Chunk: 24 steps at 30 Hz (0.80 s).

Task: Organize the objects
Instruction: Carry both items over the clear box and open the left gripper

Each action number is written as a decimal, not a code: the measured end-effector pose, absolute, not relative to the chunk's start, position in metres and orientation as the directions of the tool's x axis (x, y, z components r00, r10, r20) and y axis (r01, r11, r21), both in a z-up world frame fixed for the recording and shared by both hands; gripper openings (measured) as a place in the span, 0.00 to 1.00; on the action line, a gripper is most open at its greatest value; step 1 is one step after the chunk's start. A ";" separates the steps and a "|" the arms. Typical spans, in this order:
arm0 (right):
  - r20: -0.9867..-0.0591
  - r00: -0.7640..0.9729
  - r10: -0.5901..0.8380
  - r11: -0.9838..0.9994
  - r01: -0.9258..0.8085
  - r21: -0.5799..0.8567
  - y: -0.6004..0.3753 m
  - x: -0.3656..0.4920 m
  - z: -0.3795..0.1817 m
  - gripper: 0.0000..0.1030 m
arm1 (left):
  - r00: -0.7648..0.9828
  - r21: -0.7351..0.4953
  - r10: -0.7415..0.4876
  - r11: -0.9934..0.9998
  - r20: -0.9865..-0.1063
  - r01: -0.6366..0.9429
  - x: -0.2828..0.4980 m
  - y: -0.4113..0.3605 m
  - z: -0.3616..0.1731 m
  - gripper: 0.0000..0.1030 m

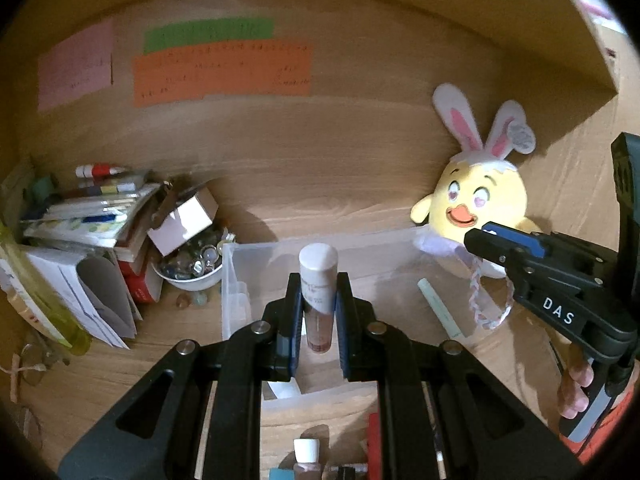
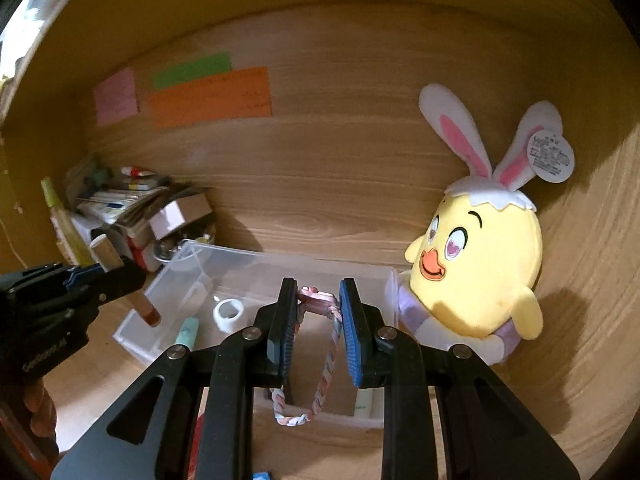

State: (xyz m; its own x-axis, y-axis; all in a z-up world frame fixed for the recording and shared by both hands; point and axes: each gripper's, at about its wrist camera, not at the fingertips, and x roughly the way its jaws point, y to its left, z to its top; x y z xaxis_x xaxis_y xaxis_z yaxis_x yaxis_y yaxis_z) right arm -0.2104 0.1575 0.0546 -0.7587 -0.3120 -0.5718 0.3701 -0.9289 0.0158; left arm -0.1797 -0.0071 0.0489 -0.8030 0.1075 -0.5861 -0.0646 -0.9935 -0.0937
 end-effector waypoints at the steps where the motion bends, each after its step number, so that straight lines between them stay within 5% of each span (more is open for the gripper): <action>1: -0.579 -0.755 -0.308 -0.930 0.367 0.017 0.157 -0.214 0.052 0.19 | -0.798 -0.094 0.106 -0.994 -0.594 -0.062 -0.183 -0.007 0.045 0.14; 24: -0.702 -0.683 -0.202 -0.926 0.367 -0.092 0.131 -0.252 -0.018 0.19 | -0.677 -0.076 0.101 -0.995 -0.729 -0.066 -0.224 -0.005 -0.015 0.14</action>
State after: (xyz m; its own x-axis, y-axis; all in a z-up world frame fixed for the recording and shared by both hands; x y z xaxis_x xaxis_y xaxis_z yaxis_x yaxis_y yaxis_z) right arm -0.2517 0.1312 -0.0180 -0.6832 -0.2017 -0.7018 0.3673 -0.9256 -0.0916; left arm -0.2239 -0.0049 -0.0150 -0.6775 0.1005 -0.7287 -0.0657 -0.9949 -0.0762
